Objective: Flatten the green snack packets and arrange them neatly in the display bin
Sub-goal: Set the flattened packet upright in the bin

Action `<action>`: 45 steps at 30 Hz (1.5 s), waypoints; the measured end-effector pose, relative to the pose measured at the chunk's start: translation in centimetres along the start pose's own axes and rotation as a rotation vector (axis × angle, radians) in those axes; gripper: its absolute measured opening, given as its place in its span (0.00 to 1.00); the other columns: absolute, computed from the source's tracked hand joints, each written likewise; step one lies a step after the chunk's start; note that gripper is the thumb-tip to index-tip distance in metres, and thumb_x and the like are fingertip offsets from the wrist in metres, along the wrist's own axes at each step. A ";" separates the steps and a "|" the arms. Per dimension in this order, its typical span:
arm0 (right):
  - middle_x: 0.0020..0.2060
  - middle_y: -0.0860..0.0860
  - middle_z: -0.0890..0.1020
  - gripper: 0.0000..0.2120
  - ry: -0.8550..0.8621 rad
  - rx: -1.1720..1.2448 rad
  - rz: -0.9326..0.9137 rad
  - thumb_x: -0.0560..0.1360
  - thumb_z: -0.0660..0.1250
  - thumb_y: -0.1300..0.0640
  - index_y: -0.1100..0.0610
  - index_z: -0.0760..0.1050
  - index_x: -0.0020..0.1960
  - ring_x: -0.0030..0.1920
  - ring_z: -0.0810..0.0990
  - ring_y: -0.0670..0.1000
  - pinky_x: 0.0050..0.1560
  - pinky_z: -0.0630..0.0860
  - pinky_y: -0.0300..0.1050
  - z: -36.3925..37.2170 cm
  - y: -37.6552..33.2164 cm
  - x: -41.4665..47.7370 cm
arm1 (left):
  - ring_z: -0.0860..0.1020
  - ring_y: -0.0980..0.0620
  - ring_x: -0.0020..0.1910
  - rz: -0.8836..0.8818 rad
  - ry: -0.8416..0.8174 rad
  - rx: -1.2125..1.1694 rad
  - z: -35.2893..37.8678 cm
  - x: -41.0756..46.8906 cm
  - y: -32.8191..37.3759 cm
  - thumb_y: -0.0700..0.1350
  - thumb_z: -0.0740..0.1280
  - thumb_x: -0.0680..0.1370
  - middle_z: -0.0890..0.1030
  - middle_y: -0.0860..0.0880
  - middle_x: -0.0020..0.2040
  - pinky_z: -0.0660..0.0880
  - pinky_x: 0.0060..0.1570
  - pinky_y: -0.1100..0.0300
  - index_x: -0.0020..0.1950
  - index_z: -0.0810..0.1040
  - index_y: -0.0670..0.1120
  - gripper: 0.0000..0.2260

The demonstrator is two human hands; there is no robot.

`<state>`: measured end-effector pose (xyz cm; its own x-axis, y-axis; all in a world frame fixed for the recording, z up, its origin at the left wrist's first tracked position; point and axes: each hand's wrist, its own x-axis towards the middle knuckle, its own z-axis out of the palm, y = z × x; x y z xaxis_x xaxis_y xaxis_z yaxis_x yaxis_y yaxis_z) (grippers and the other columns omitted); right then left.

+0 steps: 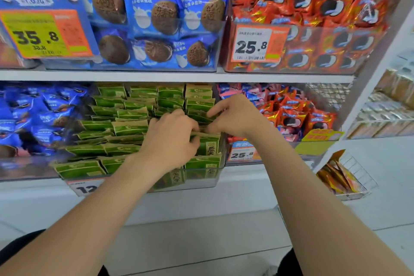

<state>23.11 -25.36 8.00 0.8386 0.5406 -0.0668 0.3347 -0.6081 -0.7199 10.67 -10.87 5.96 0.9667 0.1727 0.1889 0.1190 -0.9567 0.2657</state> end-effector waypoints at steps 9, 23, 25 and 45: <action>0.37 0.46 0.85 0.08 0.159 -0.246 -0.067 0.70 0.81 0.58 0.47 0.85 0.39 0.38 0.83 0.46 0.43 0.83 0.43 1.8 0.4 1.3 | 0.75 0.48 0.61 0.009 -0.038 0.011 0.2 -0.7 -0.7 0.55 0.71 0.80 0.73 0.54 0.58 0.76 0.58 0.44 0.71 0.78 0.57 0.19; 0.48 0.49 0.87 0.11 0.268 -0.378 -0.144 0.73 0.78 0.40 0.47 0.87 0.46 0.59 0.77 0.58 0.60 0.77 0.58 3.3 2.1 1.1 | 0.77 0.50 0.54 0.168 -0.121 -0.067 -0.6 -2.6 -2.4 0.53 0.72 0.81 0.78 0.55 0.51 0.79 0.56 0.43 0.46 0.87 0.57 0.06; 0.46 0.49 0.85 0.10 0.282 -0.430 -0.152 0.73 0.77 0.37 0.42 0.84 0.43 0.61 0.74 0.61 0.61 0.76 0.60 3.7 2.3 1.3 | 0.76 0.48 0.54 0.181 -0.118 -0.022 -0.6 -2.6 -2.1 0.53 0.71 0.82 0.77 0.54 0.49 0.79 0.57 0.42 0.47 0.86 0.56 0.06; 0.67 0.57 0.79 0.17 0.255 -0.603 0.008 0.73 0.78 0.37 0.45 0.86 0.56 0.75 0.66 0.67 0.75 0.61 0.67 3.3 0.9 6.5 | 0.71 0.59 0.39 0.082 -0.120 -0.153 -0.4 -1.1 -2.2 0.53 0.66 0.85 0.76 0.55 0.36 0.75 0.54 0.43 0.41 0.79 0.53 0.13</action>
<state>27.49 -20.45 4.67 0.8929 0.4249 0.1486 0.4481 -0.8709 -0.2018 9.29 -8.87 5.54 0.9929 0.0580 0.1043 0.0119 -0.9179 0.3966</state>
